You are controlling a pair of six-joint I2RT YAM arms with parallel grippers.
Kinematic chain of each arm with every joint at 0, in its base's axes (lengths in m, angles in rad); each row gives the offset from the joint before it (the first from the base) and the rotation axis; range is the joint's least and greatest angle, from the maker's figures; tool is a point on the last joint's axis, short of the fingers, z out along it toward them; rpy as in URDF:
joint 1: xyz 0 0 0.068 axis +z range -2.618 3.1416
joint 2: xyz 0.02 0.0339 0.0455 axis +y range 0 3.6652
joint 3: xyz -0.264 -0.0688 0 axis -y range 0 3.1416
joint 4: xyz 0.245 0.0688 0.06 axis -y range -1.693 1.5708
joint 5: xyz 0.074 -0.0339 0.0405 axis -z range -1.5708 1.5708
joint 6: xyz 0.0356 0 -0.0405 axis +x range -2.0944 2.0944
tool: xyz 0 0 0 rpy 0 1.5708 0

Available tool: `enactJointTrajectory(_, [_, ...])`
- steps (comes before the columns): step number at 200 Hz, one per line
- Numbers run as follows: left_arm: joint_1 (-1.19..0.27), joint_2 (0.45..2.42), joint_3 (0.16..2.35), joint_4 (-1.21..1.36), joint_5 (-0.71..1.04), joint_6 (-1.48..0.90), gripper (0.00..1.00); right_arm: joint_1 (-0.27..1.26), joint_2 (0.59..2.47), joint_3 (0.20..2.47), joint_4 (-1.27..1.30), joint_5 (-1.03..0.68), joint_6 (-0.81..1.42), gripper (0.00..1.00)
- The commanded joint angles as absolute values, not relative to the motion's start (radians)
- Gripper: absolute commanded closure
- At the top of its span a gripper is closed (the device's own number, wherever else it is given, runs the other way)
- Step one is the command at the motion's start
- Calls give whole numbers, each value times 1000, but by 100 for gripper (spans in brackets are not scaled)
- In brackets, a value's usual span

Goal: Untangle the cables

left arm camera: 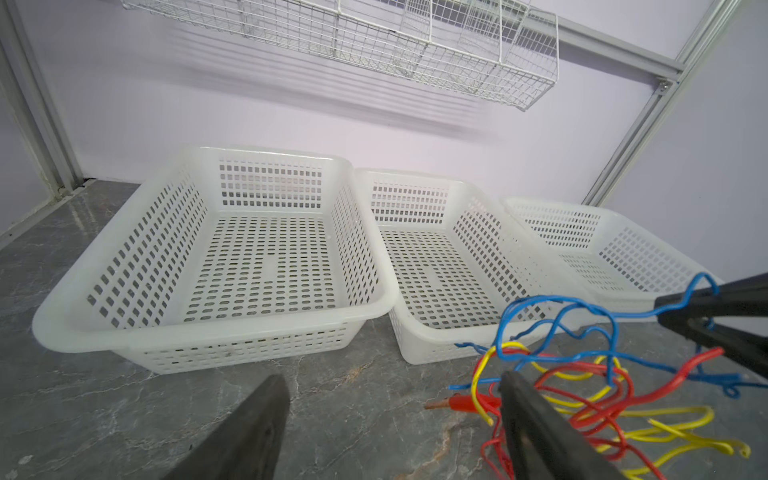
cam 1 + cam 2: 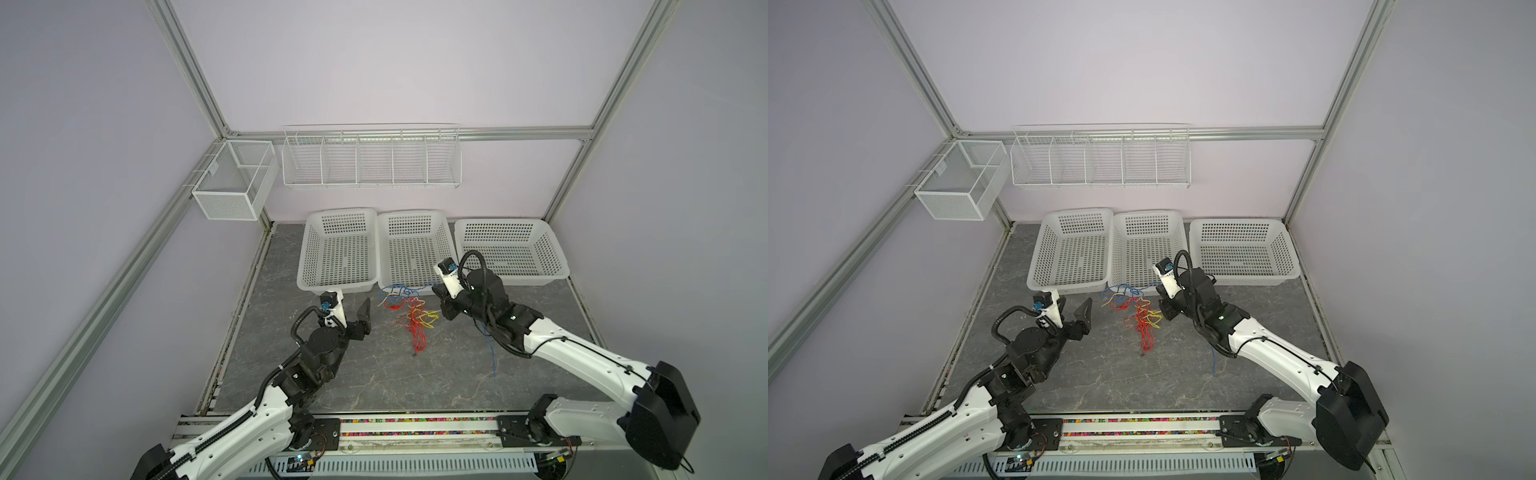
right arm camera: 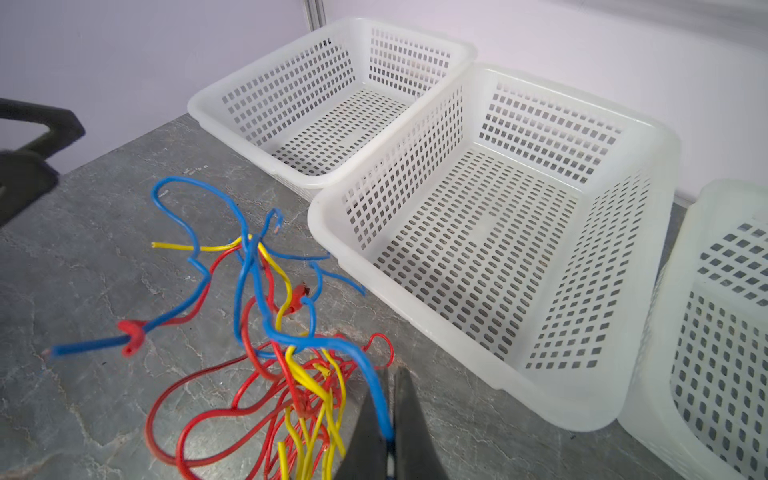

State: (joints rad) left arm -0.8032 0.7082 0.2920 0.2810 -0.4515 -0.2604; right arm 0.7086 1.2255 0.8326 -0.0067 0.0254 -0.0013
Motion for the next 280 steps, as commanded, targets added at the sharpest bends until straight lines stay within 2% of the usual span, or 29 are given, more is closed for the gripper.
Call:
enactJointTrajectory(1, [-799,749,264,330,-358,-236,14,715,1188,828,12,9,-14,94])
enactJointTrajectory(31, [-799,870,270,427,-255,-183,12,715,1168,823,34,-35,2,94])
enactJointTrajectory(74, [-799,931,267,517,-226,-176,11,716,1141,837,16,0,12,94])
enactJointTrajectory(89, [-799,934,265,543,-203,-173,7,716,1143,848,9,-9,28,94])
enactJointTrajectory(100, [-799,945,265,564,-200,-176,0,716,1143,852,10,-31,39,94])
enactJointTrajectory(168, [-799,974,267,645,-249,-177,1,716,1117,858,33,-110,79,94])
enactJointTrajectory(212, [-838,983,286,665,-251,-73,1,718,1134,914,-42,-122,107,94])
enactJointTrajectory(280, [-886,1015,311,735,-371,12,0,730,1149,914,-75,-149,101,94])
